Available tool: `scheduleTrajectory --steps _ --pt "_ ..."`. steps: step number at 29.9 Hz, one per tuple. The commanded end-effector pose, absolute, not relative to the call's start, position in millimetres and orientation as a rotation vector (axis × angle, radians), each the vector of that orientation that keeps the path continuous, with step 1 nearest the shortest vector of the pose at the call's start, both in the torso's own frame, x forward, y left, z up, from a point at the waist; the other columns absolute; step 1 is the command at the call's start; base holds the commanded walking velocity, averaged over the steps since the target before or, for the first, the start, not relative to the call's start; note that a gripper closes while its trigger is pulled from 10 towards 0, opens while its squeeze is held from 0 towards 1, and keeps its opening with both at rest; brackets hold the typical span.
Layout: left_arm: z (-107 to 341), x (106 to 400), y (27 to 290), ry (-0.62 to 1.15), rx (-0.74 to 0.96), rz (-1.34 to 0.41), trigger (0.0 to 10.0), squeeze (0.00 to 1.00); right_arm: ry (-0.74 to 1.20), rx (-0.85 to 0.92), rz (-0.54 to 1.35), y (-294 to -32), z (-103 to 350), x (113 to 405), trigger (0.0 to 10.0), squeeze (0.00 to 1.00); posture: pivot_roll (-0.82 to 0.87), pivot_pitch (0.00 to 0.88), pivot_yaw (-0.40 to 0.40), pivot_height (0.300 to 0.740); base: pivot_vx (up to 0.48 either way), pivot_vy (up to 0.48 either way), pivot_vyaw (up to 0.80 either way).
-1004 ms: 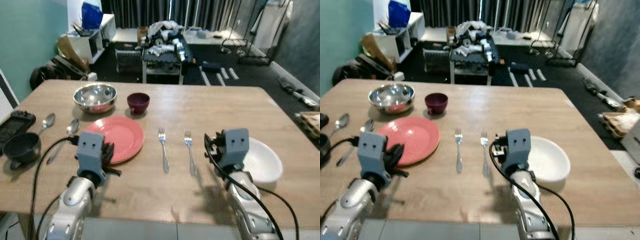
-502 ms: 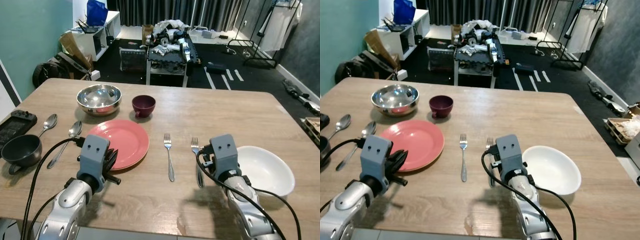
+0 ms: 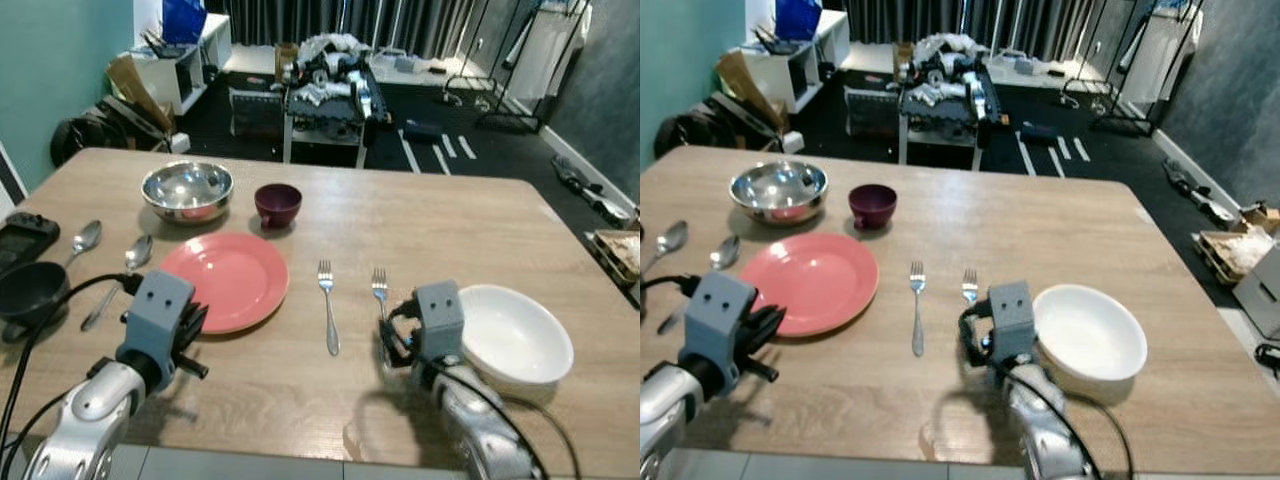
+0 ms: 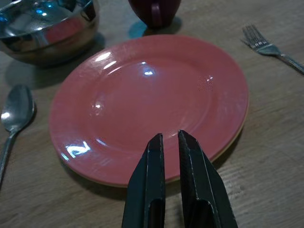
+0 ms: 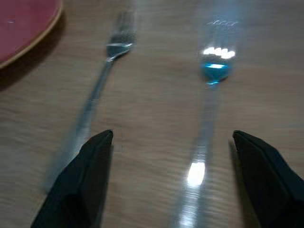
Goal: Setting the table
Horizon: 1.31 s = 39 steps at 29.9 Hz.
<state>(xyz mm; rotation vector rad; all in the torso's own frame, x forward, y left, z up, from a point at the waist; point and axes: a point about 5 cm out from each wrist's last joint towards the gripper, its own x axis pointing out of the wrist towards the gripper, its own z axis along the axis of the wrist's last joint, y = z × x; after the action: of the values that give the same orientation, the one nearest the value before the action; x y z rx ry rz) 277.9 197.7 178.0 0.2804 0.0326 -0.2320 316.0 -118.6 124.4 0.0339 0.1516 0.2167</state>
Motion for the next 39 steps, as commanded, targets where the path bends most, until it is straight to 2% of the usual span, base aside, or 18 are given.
scheduleTrajectory --steps 1,2,7,11,12,14,15,16,17,26,39 --pt "175 275 199 0.051 0.288 -0.225 10.0 0.00 0.176 0.046 0.211 -120 119 316 10.0 1.00 0.20 0.139 0.005 0.740 0.000 0.000 0.00" --pt "176 274 197 0.051 0.287 -0.228 10.0 0.00 0.191 0.074 0.212 -114 116 319 10.0 0.00 0.21 0.144 0.002 0.740 0.000 0.000 0.00" --pt "177 271 196 0.052 0.283 -0.222 10.0 0.00 0.222 0.109 0.196 -103 112 330 10.0 0.00 0.22 0.151 -0.004 0.740 0.000 0.000 0.00" --pt "178 270 197 0.055 0.282 -0.210 10.0 0.00 0.241 0.060 0.161 -102 110 335 10.0 0.00 0.23 0.154 -0.007 0.740 0.000 0.000 0.00" --pt "178 269 197 0.055 0.281 -0.207 10.0 0.00 0.261 0.036 0.137 -104 107 337 5.1 0.00 0.23 0.158 -0.008 0.740 0.000 0.000 0.00" --pt "178 268 197 0.057 0.280 -0.204 10.0 0.00 0.288 0.021 0.108 -108 103 339 4.8 0.00 0.23 0.161 -0.012 0.740 0.000 0.000 0.00" --pt "179 267 197 0.058 0.278 -0.201 10.0 0.00 0.313 0.006 0.083 -112 99 339 3.1 0.00 0.23 0.163 -0.013 0.740 0.000 0.000 0.00" --pt "179 266 197 0.059 0.277 -0.199 10.0 0.00 0.328 -0.003 0.067 -115 97 339 3.1 0.00 0.23 0.165 -0.014 0.740 0.000 0.000 0.00" --pt "179 266 197 0.059 0.275 -0.197 10.0 0.00 0.347 -0.014 0.050 -120 93 338 0.0 0.00 0.23 0.166 -0.015 0.740 0.000 0.000 0.00" --pt "179 265 195 0.065 0.267 -0.189 10.0 0.00 0.435 -0.020 -0.008 -142 72 332 0.0 0.00 0.22 0.176 -0.018 0.740 0.000 0.000 0.00" --pt "179 264 195 0.072 0.260 -0.181 10.0 0.00 0.474 -0.036 -0.024 -150 65 330 0.0 0.00 0.22 0.184 -0.026 0.740 0.000 0.000 0.00"
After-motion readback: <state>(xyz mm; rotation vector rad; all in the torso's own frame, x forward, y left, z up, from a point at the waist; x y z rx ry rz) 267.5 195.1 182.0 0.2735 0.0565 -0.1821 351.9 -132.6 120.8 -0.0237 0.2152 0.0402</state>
